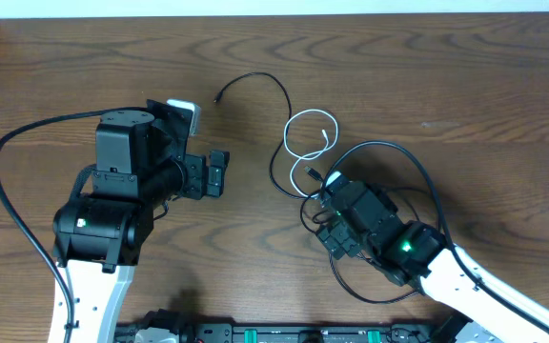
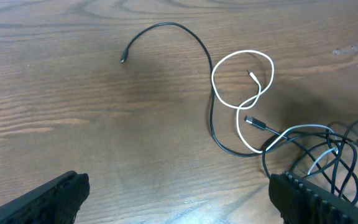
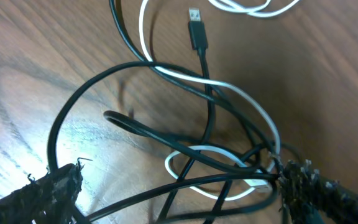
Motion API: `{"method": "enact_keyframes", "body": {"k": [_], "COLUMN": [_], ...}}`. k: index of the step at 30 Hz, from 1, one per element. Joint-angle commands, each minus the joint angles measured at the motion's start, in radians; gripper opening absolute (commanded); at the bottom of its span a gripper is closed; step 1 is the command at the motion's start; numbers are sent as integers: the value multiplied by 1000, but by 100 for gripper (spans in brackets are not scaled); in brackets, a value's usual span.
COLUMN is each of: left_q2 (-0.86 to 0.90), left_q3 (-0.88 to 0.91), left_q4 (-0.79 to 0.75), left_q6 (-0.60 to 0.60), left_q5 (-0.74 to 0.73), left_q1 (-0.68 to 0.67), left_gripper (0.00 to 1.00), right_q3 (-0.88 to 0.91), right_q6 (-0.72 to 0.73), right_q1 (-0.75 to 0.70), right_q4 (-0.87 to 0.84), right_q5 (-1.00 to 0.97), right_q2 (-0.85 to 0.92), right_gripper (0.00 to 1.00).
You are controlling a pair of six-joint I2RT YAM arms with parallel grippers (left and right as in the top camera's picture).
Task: Untangle cables
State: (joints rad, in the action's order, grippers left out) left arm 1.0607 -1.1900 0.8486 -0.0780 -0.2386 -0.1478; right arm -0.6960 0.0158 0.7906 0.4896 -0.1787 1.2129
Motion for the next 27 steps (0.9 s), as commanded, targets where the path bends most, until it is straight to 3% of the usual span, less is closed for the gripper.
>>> {"method": "enact_keyframes", "body": {"k": [1,20,21,22,23,26,27], "left_q2": [0,3,3,3,3,4,4], "left_q3": [-7,-7,-7,-7,-7,-7,-7], "left_q4": [0,0,0,0,0,0,0], "left_q6": [-8,-18,-18,-18,-18,-18,-18], "left_q5": [-11,-11,-11,-11,-11,-11,-11], "left_q1": [1,1,1,1,1,1,1], "left_gripper": [98,98,98,98,98,98,98], "right_q3": [23,37,37,37,37,37,37], "right_q6": [21,2,2,2,2,3,7], "right_q1": [14,-21,-22,-22,-23,-35,-39], "right_q4": [-25,-234,-245,-254,-263,-288,-294], "right_q5": [-6,-32,-32,-32,-33,-34,-38], "right_q2": [21,235,241,242,242,241,241], "right_gripper": [99,99,96,88,73,9,1]}}
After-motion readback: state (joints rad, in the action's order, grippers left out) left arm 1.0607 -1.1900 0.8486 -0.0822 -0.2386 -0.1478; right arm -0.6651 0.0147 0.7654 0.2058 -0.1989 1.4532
